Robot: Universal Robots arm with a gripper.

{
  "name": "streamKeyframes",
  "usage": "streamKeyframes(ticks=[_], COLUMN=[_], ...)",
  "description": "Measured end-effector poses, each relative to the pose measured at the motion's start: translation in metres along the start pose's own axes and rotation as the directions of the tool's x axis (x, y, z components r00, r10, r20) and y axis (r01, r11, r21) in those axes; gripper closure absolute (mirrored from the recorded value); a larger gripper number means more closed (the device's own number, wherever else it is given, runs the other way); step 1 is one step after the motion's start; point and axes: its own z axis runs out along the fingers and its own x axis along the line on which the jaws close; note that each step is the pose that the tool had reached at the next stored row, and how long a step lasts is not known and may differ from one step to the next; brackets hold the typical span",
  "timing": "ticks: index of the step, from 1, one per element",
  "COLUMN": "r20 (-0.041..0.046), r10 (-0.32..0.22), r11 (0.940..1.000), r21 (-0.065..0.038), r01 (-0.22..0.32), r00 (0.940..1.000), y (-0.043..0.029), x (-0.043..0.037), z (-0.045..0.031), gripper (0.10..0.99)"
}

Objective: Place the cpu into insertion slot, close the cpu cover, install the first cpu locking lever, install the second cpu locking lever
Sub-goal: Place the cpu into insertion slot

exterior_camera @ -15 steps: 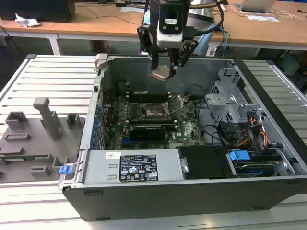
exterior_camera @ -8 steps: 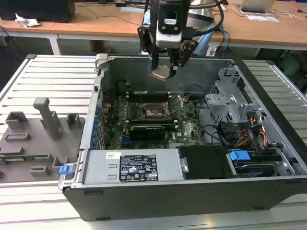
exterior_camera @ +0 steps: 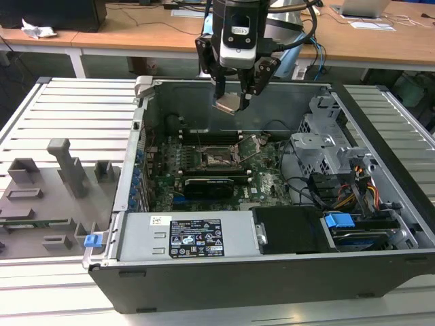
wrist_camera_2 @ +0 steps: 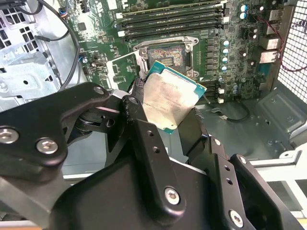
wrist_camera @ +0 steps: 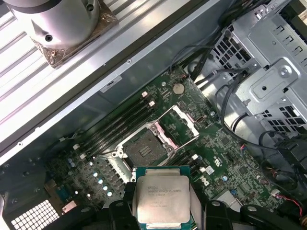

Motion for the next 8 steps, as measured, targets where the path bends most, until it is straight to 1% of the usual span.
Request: streamKeyframes(ticks=[8], r20=[0.0018], r10=[0.020], r11=[0.9998], r21=[0.000], r01=[-0.020], r00=[0.9998], y=[0.0000], x=[0.0000], z=[0.0001], gripper=[0.557])
